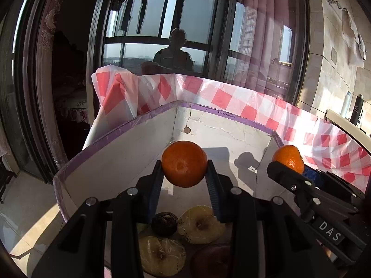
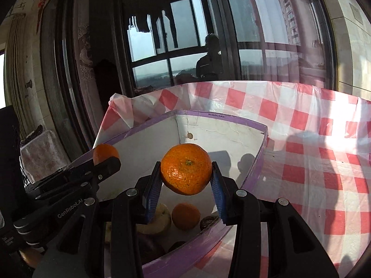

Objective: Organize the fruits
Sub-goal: 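Carry both tangerines into the purple box and open both tools to release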

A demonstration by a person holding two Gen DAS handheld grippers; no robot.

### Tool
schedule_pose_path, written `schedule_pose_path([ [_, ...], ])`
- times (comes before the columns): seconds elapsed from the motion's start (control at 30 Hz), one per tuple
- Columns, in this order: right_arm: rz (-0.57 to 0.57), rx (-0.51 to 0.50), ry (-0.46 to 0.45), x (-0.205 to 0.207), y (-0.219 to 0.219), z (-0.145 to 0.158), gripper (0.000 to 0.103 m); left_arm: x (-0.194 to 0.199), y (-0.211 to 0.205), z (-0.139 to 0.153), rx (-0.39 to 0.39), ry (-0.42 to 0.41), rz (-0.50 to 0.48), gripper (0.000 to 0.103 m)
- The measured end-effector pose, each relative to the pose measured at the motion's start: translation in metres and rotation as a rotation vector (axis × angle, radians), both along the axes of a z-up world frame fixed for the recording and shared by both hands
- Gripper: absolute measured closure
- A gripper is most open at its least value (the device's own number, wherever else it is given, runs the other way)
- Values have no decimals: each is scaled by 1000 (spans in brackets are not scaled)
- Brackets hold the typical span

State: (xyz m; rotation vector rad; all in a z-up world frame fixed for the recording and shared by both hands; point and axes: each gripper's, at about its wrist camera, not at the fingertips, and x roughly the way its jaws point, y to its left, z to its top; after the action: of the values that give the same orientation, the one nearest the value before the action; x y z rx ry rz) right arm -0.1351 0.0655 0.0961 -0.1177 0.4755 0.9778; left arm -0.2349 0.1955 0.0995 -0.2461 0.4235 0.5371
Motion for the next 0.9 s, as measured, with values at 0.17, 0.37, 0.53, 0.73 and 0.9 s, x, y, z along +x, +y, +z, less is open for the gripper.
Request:
schedule_pose_path([
  [0.17,5,-174,19,8,25,-5,62,17,15,-4,0,156,-24,66],
  [0.37,5,-377,58,16,53,-13,62,33,26,-15,-72,319,-72,65],
  [0.53,-1,-495,29,13,66,-21,61,41,30,-24,-115,390,-100,65],
  [0.73,8,-551,5,10,71,-25,60,43,29,-26,-111,424,-112,65],
  [0.9,17,-532,21,12,69,-22,57,43,29,-26,-115,426,-112,64],
])
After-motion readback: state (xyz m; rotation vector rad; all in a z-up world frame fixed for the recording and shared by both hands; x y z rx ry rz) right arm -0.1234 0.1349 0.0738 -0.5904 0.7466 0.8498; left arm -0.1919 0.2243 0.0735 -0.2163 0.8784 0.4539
